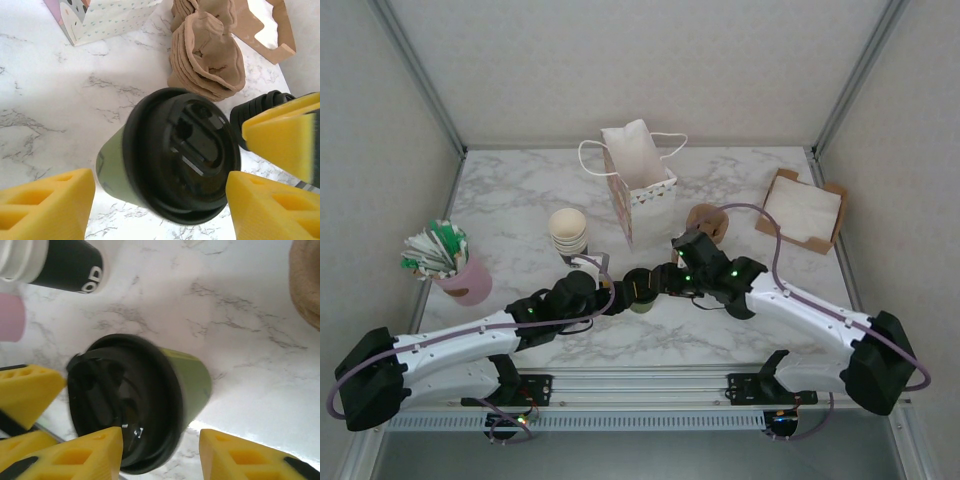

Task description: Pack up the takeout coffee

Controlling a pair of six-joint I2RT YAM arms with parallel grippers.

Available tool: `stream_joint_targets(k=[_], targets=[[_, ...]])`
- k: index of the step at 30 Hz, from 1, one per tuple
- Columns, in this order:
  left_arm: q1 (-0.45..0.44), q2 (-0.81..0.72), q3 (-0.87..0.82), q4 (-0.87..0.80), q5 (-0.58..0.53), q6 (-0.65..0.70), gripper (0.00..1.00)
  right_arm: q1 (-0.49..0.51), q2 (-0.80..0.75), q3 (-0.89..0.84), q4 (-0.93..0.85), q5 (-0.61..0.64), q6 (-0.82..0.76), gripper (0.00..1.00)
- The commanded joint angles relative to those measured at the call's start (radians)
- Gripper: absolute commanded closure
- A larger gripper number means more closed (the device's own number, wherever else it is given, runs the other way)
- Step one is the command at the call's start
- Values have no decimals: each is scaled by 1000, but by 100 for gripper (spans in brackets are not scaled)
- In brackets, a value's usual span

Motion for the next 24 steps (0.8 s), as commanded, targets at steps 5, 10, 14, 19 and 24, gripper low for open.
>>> stream_joint_targets(k=[5, 10, 14, 19, 24], targets=[[29, 3, 22, 13, 75, -15, 37, -6, -66, -118, 121, -87, 80, 65], [36, 12, 22, 19, 92, -14, 40, -6, -85, -162, 162, -94, 111, 75], [40, 25, 21, 24, 100, -14, 42, -5, -80, -173, 170, -87, 115, 76], [42, 36, 17, 27, 103, -15, 42, -5, -61, -171, 184, -81, 117, 73], [43, 39, 10, 32, 103, -18, 43, -5, -45, -180, 206, -82, 123, 73]])
